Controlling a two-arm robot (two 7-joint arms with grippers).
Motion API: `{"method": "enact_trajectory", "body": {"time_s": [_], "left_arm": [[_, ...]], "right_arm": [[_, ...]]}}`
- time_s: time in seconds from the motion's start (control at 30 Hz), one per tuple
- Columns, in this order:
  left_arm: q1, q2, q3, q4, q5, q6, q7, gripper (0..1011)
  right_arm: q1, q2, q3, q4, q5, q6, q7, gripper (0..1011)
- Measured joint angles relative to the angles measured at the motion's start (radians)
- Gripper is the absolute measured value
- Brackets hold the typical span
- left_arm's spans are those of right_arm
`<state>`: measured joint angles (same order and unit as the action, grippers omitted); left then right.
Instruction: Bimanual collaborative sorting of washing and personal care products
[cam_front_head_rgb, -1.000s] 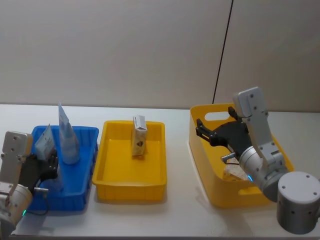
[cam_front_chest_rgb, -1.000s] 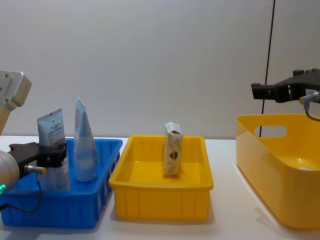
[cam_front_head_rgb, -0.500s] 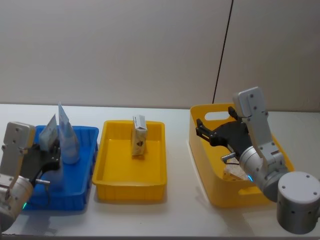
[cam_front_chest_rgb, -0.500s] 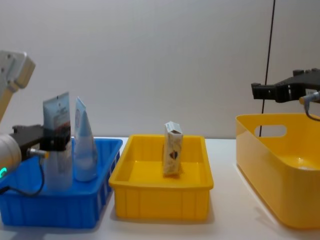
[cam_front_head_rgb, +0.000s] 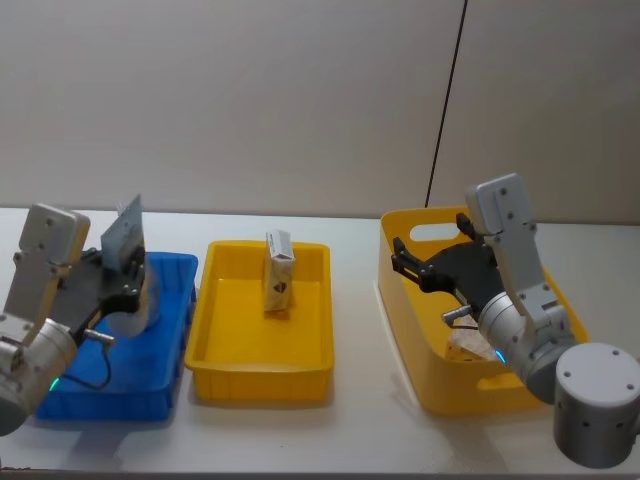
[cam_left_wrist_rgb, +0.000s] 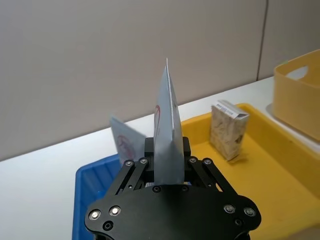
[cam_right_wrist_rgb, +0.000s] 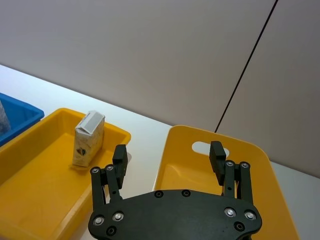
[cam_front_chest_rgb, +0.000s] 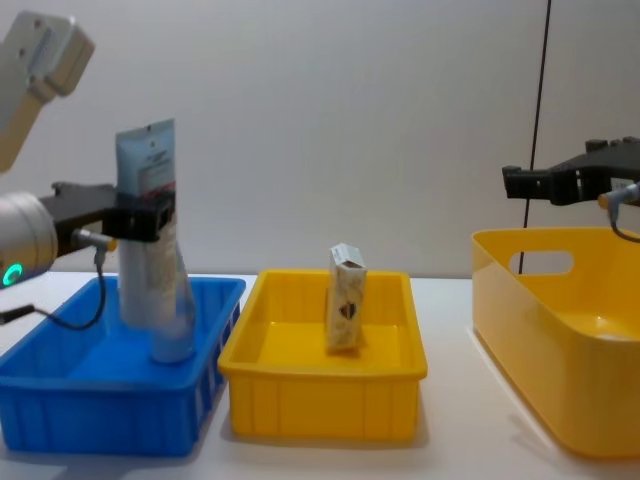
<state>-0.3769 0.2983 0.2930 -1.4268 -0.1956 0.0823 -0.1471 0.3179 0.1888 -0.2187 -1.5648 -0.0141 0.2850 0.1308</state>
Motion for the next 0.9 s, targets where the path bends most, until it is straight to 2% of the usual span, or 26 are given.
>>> {"method": "enact_trajectory", "body": {"time_s": [0.23,0.4,0.9], "left_arm": [[-0.003,0.006,0.013,-0.066,-0.009,0.038,-0.047,240],[-0.012,-0.001,0.025,-0.089,-0.016,0.050,-0.076,240],[-0.065,-0.052,0.081,-0.083,-0.041,0.041,-0.160,240]], "right_arm": [[0.000,0.000,0.000,0.000,0.000,0.000,0.000,1002],[0.000,0.000,0.000,0.000,0.000,0.000,0.000,1002],[0.000,0.000,0.000,0.000,0.000,0.000,0.000,1002]]}}
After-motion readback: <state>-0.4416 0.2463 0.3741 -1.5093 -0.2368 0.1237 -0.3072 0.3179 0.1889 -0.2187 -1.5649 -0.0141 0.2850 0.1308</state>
